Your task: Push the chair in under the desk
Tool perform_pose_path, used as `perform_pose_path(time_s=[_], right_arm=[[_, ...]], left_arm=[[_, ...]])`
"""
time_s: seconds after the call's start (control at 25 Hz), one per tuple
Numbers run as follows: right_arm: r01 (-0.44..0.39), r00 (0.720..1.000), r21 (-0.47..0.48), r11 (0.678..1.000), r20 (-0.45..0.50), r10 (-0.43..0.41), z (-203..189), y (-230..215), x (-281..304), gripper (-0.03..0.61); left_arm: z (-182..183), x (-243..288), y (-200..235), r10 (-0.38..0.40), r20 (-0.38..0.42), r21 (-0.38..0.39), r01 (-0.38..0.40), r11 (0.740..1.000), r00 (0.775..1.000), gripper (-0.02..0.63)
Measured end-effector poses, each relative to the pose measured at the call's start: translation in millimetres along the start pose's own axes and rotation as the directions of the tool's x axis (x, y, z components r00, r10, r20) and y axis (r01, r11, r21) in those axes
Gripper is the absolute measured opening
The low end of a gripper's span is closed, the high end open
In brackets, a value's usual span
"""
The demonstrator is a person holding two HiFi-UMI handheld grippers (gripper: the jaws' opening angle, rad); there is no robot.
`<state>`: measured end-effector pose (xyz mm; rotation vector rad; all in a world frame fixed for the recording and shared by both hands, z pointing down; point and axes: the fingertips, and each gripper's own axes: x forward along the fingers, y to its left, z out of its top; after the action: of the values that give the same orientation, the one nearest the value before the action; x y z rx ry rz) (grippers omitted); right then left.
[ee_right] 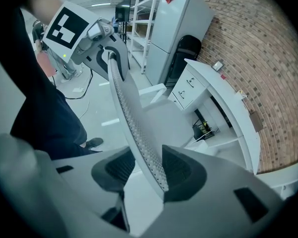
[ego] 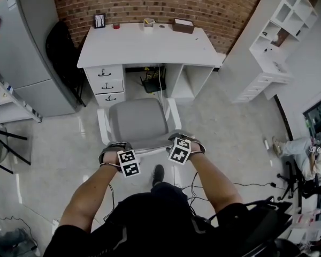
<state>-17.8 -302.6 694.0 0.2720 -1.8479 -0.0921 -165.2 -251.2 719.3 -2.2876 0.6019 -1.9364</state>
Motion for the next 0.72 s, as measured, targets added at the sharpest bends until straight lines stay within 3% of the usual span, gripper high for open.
perform_pose_path(time_s=[0.72], right_arm=[[0.057, 0.998, -0.009, 0.998, 0.036, -0.057, -22, -89, 13, 0.178]], left_arm=[[43, 37, 77, -0.038, -0.016, 0.001, 0.038, 0.999, 0.999, 0.056]])
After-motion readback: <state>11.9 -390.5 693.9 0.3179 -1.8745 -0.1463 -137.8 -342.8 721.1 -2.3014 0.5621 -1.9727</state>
